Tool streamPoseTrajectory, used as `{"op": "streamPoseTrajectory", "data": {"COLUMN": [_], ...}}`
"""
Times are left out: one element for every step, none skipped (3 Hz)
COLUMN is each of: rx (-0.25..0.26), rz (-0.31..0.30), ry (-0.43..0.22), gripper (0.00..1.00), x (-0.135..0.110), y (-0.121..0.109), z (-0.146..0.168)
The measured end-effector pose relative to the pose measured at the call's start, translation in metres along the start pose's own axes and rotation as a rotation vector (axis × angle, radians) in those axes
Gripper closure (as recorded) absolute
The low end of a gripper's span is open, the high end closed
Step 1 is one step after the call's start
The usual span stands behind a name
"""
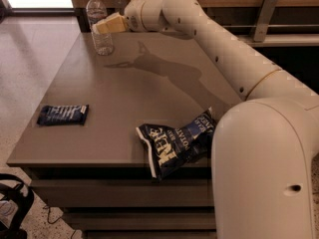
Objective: Knock water bottle over
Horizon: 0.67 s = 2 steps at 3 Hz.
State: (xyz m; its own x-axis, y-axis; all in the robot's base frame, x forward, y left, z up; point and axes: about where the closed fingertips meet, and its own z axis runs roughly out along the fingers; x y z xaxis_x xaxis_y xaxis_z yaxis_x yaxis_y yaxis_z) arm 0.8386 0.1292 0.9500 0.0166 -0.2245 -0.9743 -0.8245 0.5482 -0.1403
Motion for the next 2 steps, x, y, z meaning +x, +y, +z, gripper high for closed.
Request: {"op": "streamPoseTrajectory", "data": {"rx": [-0.026,-0.052], "rz": [0.004,0.028], "ry": [-0.002,-0.022], "gripper": [0.0,0.0], "x": [-0.003,0.0], "y": [0.0,0.002], "z": [0.014,0.029]}}
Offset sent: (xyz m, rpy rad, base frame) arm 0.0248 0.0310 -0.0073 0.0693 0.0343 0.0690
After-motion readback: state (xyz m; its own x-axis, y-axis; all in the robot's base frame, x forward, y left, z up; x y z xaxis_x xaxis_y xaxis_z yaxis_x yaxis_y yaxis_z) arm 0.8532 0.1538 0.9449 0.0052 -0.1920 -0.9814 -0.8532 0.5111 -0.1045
